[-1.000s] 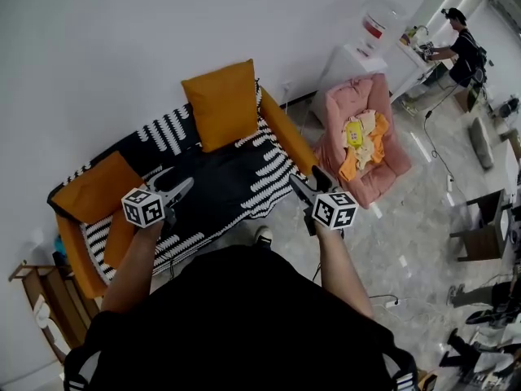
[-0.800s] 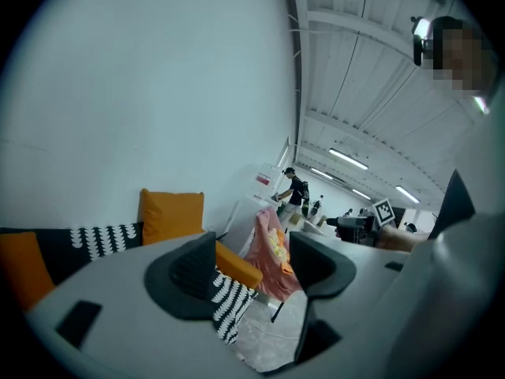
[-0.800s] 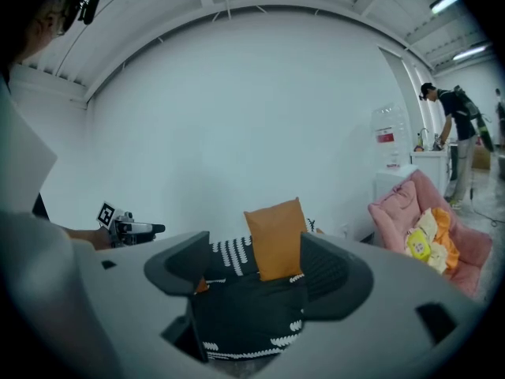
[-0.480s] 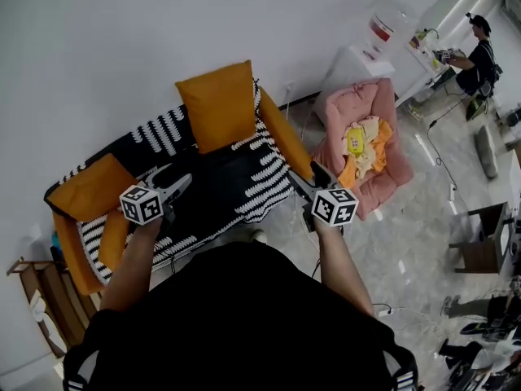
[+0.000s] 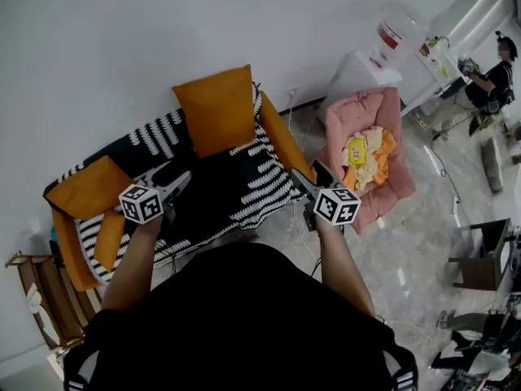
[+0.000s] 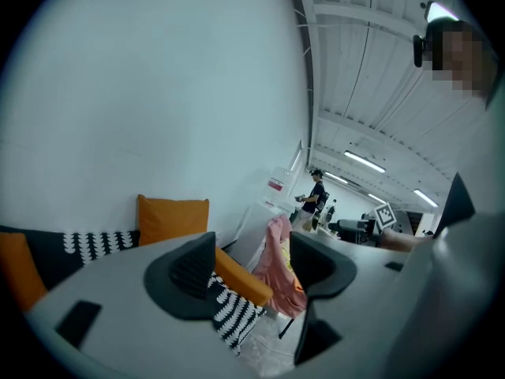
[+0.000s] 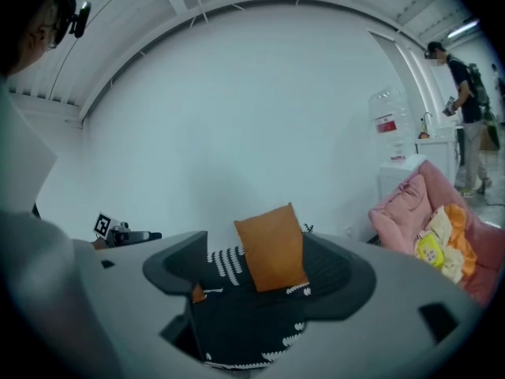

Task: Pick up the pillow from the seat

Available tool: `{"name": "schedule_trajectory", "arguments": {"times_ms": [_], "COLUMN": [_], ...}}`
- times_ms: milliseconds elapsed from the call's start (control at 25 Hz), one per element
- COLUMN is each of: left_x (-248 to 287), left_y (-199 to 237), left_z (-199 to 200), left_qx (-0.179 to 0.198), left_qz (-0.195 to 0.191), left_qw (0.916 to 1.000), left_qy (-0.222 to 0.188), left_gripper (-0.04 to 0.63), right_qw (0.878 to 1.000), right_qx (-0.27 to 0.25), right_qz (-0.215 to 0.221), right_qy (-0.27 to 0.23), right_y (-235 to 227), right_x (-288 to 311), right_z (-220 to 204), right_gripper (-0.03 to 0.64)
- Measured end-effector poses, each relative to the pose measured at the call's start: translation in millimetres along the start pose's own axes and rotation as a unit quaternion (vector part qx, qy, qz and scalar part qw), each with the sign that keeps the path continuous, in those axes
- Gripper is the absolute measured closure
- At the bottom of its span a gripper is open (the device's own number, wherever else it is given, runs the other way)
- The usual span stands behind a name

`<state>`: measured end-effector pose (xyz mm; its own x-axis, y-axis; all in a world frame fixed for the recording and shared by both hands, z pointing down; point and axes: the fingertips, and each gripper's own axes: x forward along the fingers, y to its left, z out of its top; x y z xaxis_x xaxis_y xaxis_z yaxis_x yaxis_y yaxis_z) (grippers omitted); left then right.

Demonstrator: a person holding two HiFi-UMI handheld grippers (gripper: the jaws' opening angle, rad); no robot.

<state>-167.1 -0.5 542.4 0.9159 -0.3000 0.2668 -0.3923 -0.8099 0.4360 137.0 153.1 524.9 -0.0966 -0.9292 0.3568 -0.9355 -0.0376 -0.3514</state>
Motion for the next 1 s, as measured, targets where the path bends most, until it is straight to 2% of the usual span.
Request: {"name": "schedule_trajectory", "arguments": {"times_ms": [680,1000], "left_x": [53.8,68.3], "left_y": [-11.9,-15.3], "left_z": [-4.0,-9.0], "left_qx": [-0.023,-0.024], "left_qz": [0.035,0.049], "left_qw": [0.9991,0.9985], "left_qy": [-0.009,-0.007], "left_gripper": [0.299,0.279], "right_qw": [0.999,0.999], "right_qx": [0.01,0.005], "right_qz": [0.031,0.04], "right_qy": [0.014,0.025], "right_y": [-68.0,-83.0], "right_x": [21.4,27.2], "right_z": [17.4,16.8], "right_gripper": [0.242,0.241]}}
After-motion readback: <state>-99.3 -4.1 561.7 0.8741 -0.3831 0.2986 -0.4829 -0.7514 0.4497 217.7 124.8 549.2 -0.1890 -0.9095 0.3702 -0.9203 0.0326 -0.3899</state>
